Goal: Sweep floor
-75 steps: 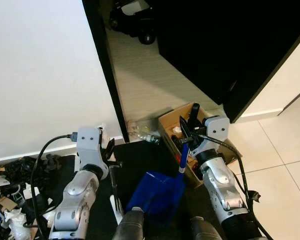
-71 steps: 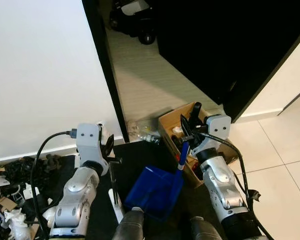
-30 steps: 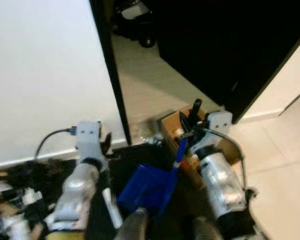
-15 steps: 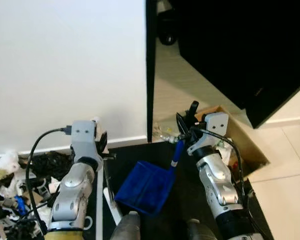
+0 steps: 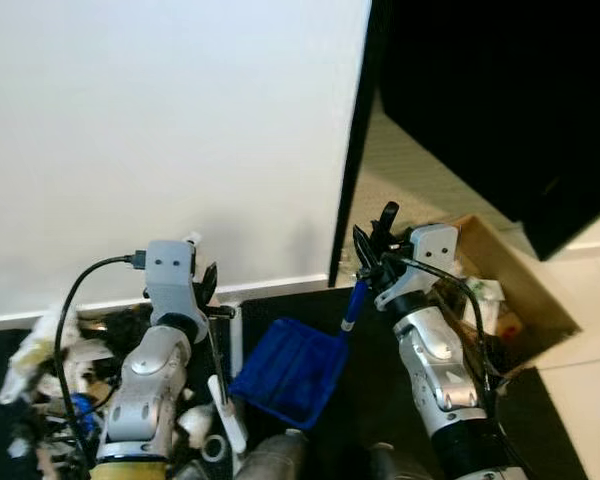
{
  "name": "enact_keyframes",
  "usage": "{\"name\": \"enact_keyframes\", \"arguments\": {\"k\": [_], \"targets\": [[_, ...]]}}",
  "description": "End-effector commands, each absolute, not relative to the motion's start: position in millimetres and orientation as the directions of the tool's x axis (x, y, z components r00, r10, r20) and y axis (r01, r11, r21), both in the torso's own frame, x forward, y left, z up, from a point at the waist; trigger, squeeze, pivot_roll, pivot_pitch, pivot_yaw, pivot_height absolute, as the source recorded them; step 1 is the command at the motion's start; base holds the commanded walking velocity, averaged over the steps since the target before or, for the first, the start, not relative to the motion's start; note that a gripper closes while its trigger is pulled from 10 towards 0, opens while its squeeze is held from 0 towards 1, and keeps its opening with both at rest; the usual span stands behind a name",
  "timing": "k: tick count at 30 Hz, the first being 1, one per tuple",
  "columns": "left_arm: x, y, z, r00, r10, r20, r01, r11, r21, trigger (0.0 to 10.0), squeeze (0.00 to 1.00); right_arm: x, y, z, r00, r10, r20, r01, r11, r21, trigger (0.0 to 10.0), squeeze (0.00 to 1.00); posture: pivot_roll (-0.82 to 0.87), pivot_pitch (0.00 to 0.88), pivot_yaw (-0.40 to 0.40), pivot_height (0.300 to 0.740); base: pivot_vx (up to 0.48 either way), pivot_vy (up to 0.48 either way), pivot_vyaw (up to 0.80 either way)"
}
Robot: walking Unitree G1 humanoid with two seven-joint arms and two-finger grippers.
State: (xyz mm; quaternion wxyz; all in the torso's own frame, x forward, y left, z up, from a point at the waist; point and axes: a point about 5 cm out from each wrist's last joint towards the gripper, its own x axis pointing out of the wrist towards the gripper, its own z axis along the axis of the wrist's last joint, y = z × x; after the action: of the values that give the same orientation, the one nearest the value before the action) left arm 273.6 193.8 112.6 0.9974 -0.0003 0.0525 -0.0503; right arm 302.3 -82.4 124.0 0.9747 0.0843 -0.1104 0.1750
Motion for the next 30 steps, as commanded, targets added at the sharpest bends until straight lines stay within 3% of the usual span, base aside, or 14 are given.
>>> {"name": "enact_keyframes", "arguments": {"k": [1,25,30], "targets": [[272,191,112,0.988,-0.122,-0.093,0.121,0.993,-0.016,10.0,0.0,300,-76,122,0.91,0.337,0.241,-0.38,0.911,0.16,10.0,0.0,0.23,0.148,0.011,0.74,0.0,0.0,0.0],[272,191,113,0.988,-0.121,-0.092,0.12,0.993,-0.008,10.0,0.0,300,-78,123,0.903,0.351,0.249,-0.391,0.91,0.135,10.0,0.0,0.23,0.155,0.011,0.74,0.0,0.0,0.0],[274,192,116,0.988,-0.129,-0.083,0.129,0.992,0.0,10.0,0.0,307,-89,131,0.901,0.34,0.27,-0.377,0.921,0.1,10.0,0.0,0.23,0.159,0.013,0.74,0.0,0.0,0.0]]}}
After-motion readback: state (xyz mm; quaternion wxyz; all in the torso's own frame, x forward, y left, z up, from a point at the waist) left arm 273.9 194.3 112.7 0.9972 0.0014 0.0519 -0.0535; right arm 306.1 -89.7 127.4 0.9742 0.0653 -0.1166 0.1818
